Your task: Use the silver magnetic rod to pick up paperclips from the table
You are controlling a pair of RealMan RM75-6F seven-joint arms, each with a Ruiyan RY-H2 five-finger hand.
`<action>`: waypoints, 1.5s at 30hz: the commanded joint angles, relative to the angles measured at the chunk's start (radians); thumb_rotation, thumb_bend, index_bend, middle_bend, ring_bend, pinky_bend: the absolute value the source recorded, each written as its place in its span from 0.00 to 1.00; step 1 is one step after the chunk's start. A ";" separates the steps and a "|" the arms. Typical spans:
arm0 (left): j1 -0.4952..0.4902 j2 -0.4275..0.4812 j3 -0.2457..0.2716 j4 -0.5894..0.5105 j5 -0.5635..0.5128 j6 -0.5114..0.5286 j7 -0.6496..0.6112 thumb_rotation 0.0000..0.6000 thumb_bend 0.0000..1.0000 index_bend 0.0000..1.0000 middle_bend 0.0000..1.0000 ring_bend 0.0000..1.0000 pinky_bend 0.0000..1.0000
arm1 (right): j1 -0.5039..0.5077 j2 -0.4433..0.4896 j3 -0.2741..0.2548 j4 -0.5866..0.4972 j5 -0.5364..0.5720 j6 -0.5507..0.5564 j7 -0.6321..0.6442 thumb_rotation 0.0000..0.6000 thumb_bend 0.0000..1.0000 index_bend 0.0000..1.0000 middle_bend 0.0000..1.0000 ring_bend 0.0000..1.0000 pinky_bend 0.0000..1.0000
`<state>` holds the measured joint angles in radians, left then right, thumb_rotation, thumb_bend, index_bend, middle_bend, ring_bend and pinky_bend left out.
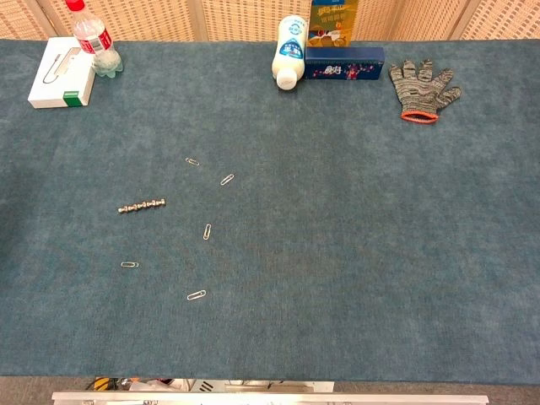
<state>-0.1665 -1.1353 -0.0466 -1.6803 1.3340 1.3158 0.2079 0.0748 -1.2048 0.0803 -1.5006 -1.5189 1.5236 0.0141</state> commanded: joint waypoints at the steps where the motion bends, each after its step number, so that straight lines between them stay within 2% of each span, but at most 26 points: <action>1: 0.009 -0.002 0.007 -0.004 0.005 0.013 0.009 1.00 0.00 0.29 0.09 0.03 0.23 | 0.007 -0.005 0.000 0.007 -0.005 -0.009 0.006 1.00 0.00 0.13 0.20 0.19 0.35; 13: 0.029 0.008 0.023 -0.045 0.003 0.041 0.061 1.00 0.00 0.27 0.09 0.01 0.23 | 0.036 -0.002 0.007 0.033 -0.021 -0.027 0.033 1.00 0.00 0.13 0.20 0.19 0.35; 18: 0.006 0.011 0.029 -0.091 0.008 -0.002 0.068 1.00 0.00 0.24 0.03 0.00 0.15 | 0.032 0.000 0.009 0.028 -0.023 -0.012 0.032 1.00 0.00 0.13 0.20 0.19 0.35; 20: -0.009 0.009 0.030 -0.101 0.013 -0.024 0.080 1.00 0.00 0.20 0.01 0.00 0.14 | 0.030 0.005 0.009 0.024 -0.020 -0.011 0.031 1.00 0.00 0.13 0.20 0.19 0.35; 23: -0.030 -0.002 0.027 -0.116 0.015 -0.049 0.090 1.00 0.00 0.06 0.00 0.00 0.13 | 0.030 0.015 0.012 0.017 -0.015 -0.010 0.027 1.00 0.00 0.13 0.20 0.19 0.35; 25: -0.043 -0.016 0.022 -0.119 0.017 -0.063 0.084 1.00 0.00 0.01 0.00 0.00 0.13 | 0.029 0.021 0.013 0.014 -0.014 -0.008 0.026 1.00 0.00 0.13 0.20 0.19 0.35; 30: -0.086 -0.058 0.017 -0.104 0.025 -0.117 0.080 1.00 0.00 0.00 0.00 0.00 0.13 | 0.018 0.033 0.014 0.001 -0.011 0.011 0.022 1.00 0.00 0.14 0.20 0.19 0.35; 38: -0.161 -0.137 0.009 -0.044 -0.010 -0.214 0.147 1.00 0.00 0.00 0.00 0.00 0.12 | -0.011 0.037 0.013 -0.002 0.014 0.035 0.026 1.00 0.00 0.15 0.20 0.19 0.35; 45: -0.201 -0.213 -0.009 0.004 -0.047 -0.243 0.163 1.00 0.00 0.00 0.00 0.00 0.11 | -0.015 0.034 0.013 0.019 0.023 0.028 0.053 1.00 0.00 0.17 0.20 0.19 0.35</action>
<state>-0.3606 -1.3393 -0.0507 -1.6836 1.2939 1.0766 0.3683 0.0603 -1.1707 0.0936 -1.4828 -1.4966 1.5526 0.0655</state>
